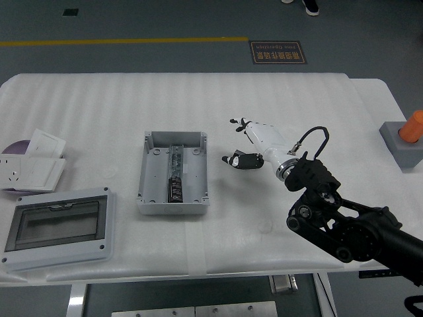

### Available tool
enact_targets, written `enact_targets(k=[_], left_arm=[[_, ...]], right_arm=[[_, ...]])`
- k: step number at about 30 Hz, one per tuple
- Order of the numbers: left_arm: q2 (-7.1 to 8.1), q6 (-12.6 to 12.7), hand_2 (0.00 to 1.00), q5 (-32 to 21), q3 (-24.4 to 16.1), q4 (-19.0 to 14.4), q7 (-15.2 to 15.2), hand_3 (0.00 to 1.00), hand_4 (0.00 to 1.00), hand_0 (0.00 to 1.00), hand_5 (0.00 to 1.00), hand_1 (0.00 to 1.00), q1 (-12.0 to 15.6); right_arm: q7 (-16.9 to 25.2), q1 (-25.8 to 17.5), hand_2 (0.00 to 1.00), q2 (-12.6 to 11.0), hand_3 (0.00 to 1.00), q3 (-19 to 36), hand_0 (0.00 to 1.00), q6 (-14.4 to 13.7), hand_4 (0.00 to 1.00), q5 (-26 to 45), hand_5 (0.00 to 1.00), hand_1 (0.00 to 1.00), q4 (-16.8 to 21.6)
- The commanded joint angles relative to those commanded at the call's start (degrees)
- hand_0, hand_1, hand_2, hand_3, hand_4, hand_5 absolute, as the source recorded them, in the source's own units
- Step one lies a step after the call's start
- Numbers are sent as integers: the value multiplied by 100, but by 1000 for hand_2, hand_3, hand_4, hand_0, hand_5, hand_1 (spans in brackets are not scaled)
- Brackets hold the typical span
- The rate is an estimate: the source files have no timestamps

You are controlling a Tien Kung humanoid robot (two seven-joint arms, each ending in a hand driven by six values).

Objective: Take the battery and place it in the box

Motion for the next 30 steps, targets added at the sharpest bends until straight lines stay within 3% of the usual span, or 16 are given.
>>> enact_targets(k=[2, 13, 25, 26, 30], left_arm=[[-1, -2, 507, -3, 3, 0, -1, 535, 658, 580, 109, 605, 0], [15, -8, 507, 32, -26, 0, 5, 534, 660, 580, 107, 604, -5], [17, -6, 508, -5, -12, 0, -13, 535, 655, 579, 114, 606, -11], [17, -5, 509, -9, -9, 0, -16, 536, 653, 580, 119, 607, -13], [8, -8, 509, -39, 19, 0, -26, 536, 653, 580, 119, 607, -12]], right_arm=[[-13, 39, 729, 19, 845, -89, 711, 25, 881, 44, 358, 716, -155], [-47, 231, 716, 41, 822, -515, 692, 85, 859, 167, 355, 698, -549], [-15, 256, 667, 15, 768, -673, 649, -71, 834, 189, 363, 656, -621], [-8, 256, 623, 25, 678, -688, 602, -88, 766, 195, 331, 610, -627], [9, 261, 623, 55, 678, -714, 602, -127, 766, 213, 331, 610, -662]])
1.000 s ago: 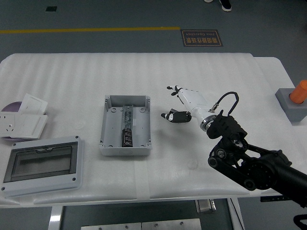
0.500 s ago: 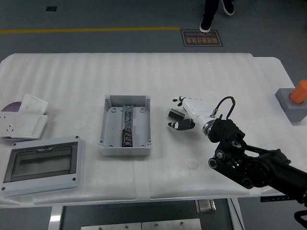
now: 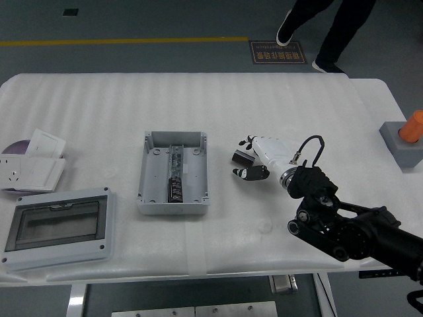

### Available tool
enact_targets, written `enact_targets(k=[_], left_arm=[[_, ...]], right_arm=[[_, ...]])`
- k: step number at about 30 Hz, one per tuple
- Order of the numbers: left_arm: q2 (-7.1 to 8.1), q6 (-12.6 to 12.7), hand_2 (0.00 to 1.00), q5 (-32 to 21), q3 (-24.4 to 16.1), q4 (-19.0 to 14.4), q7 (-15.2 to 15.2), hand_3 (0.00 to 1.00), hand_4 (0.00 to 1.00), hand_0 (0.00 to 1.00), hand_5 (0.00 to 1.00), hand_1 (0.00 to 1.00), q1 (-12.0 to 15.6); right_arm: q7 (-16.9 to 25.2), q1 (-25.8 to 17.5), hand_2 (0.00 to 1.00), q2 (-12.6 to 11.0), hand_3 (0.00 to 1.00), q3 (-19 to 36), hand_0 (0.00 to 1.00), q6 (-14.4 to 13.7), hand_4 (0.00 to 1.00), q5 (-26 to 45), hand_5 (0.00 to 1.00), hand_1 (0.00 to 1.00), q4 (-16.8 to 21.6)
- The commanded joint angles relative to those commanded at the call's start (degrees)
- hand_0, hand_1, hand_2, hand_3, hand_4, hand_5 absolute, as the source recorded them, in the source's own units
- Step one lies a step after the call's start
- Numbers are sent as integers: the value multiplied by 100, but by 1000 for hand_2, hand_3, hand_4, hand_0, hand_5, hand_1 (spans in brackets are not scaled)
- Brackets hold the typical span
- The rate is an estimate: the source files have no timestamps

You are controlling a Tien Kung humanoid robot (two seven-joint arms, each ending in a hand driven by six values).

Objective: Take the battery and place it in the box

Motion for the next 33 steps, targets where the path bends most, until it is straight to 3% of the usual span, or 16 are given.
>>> enact_targets(k=[1, 2, 7, 25, 33], left_arm=[[-2, 0, 509, -1, 0, 0, 0, 536, 653, 580, 119, 607, 1], [-3, 0, 510, 1, -2, 0, 1, 537, 654, 580, 123, 609, 3], [1, 3, 510, -3, -1, 0, -6, 537, 657, 580, 124, 610, 6], [2, 5, 509, -38, 15, 0, -38, 535, 680, 580, 142, 616, -3], [1, 10, 509, -33, -3, 0, -51, 535, 687, 580, 146, 617, -7]], right_arm=[[5, 2, 623, 4, 678, -2, 602, -10, 766, 4, 331, 610, -10], [9, 5, 578, 5, 658, -3, 572, -19, 703, 8, 287, 579, -18], [49, 13, 559, 5, 655, -6, 555, -89, 679, 31, 279, 564, -52], [-8, 14, 541, 95, 650, -139, 529, -159, 699, 16, 309, 540, -173], [-1, 6, 543, 93, 660, -168, 534, -201, 658, 37, 269, 542, -188]])
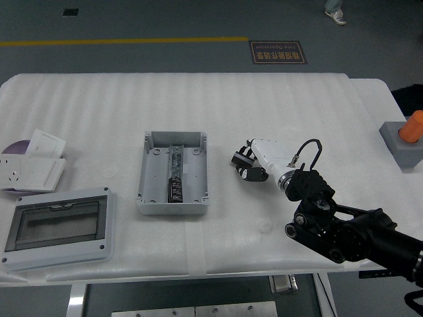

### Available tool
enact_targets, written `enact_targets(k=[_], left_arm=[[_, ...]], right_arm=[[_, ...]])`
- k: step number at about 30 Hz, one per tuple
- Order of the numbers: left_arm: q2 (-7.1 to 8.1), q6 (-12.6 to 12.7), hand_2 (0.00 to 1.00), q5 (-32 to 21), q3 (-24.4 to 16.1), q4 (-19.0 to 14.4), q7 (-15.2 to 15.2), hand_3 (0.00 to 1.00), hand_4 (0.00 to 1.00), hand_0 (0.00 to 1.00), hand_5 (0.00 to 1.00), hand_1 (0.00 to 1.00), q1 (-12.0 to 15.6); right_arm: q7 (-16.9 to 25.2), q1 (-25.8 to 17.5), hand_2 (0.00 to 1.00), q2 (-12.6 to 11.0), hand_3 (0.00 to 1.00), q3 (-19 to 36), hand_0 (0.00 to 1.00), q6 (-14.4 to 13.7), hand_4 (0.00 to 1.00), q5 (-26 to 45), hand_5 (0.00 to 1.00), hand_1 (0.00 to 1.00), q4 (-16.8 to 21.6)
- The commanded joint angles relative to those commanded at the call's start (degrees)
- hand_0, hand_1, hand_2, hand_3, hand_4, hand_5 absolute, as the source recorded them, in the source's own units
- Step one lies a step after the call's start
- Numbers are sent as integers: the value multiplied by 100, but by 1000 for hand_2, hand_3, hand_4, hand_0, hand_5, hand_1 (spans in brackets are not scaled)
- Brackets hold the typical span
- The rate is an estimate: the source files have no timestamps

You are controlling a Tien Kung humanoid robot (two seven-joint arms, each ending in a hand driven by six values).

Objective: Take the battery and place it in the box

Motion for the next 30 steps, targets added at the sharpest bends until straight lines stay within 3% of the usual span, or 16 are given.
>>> enact_targets(k=[10, 11, 16, 17, 22, 23, 28, 30], left_arm=[[-1, 6, 510, 32, -43, 0, -1, 536, 687, 580, 147, 619, 2], [-1, 7, 510, 36, -47, 0, -1, 536, 688, 580, 148, 620, 4], [-2, 8, 510, 32, -44, 0, -1, 536, 688, 580, 148, 620, 8], [-2, 8, 512, 31, -43, 0, -2, 538, 680, 580, 150, 621, 8], [0, 7, 512, 42, -54, 0, -3, 538, 680, 580, 150, 621, 7], [1, 7, 512, 49, -61, 0, -2, 538, 675, 580, 154, 622, 7], [6, 5, 512, 43, -56, 0, -6, 538, 675, 580, 154, 622, 8], [6, 4, 513, 38, -50, 0, -7, 540, 667, 579, 159, 623, 7]], right_arm=[[55, -33, 530, -9, 663, -40, 530, -67, 650, 79, 266, 539, 2], [56, -36, 531, -9, 679, -46, 524, -72, 451, 82, 111, 542, 6], [56, -45, 531, -12, 679, -62, 524, -96, 451, 76, 111, 542, 21], [56, -47, 481, -12, 647, -66, 511, -101, 509, 74, 2, 537, 20], [58, -56, 481, -9, 647, -96, 511, -135, 509, 67, 2, 537, 13], [58, -58, 465, -8, 636, -100, 512, -140, 452, 66, 2, 534, 12], [59, -68, 465, -6, 636, -120, 512, -166, 452, 43, 2, 534, 6], [59, -74, 466, -9, 642, -118, 514, -174, 398, 30, 2, 533, 12]])
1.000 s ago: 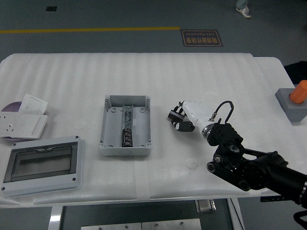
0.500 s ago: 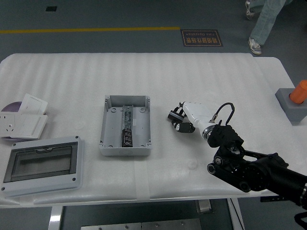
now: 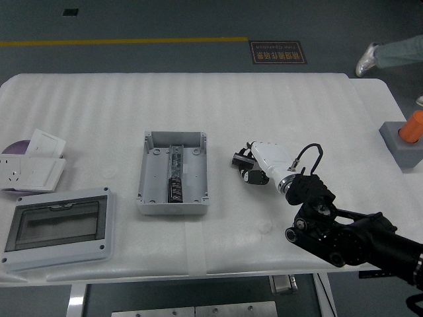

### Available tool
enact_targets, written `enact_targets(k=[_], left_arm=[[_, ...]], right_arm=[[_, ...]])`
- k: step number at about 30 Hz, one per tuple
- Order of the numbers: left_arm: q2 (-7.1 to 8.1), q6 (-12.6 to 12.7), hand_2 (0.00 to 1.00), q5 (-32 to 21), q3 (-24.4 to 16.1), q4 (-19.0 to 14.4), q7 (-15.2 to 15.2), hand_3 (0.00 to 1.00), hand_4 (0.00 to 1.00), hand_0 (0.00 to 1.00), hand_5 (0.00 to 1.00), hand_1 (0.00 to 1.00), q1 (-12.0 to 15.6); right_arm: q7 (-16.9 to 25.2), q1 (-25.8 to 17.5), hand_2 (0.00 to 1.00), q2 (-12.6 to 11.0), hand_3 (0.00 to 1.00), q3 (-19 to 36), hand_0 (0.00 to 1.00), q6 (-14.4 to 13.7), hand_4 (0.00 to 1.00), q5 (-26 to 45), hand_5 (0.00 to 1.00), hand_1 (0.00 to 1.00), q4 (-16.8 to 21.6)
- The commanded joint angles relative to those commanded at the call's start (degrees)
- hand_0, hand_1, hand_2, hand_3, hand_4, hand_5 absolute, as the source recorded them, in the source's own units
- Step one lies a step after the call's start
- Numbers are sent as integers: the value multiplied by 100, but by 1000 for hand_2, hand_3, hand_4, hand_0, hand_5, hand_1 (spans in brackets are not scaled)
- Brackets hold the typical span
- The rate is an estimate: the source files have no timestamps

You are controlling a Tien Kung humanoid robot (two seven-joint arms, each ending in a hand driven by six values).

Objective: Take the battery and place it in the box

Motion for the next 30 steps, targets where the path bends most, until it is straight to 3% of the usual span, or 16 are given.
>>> enact_targets(k=[8, 18, 24, 28, 29, 30], left_arm=[[-5, 1, 513, -6, -5, 0, 3, 540, 669, 579, 162, 623, -3], [-10, 3, 513, -20, 3, 0, 7, 539, 675, 579, 176, 628, 6], [-13, 10, 514, -8, -11, 0, 24, 538, 678, 579, 179, 628, 15], [-13, 13, 514, -14, 3, 0, 33, 538, 678, 579, 179, 628, 20], [-15, 13, 514, -21, 14, 0, 34, 539, 677, 579, 180, 628, 22], [-17, 14, 514, -27, 21, 0, 35, 539, 677, 579, 180, 628, 24]], right_arm=[[-54, -45, 464, -79, 646, 263, 515, -31, 386, -190, 2, 533, 340], [-82, -107, 460, -156, 648, 509, 515, -217, 406, -253, 2, 533, 1258], [154, -95, 460, -47, 648, 324, 515, -423, 411, -39, 2, 528, 1882], [171, -38, 460, 81, 648, 142, 515, -339, 411, -72, 2, 528, 1961], [164, -25, 524, 109, 665, 85, 534, -332, 384, -88, 2, 546, 1951], [154, -15, 524, 124, 665, 39, 534, -319, 384, -106, 2, 546, 1947]])
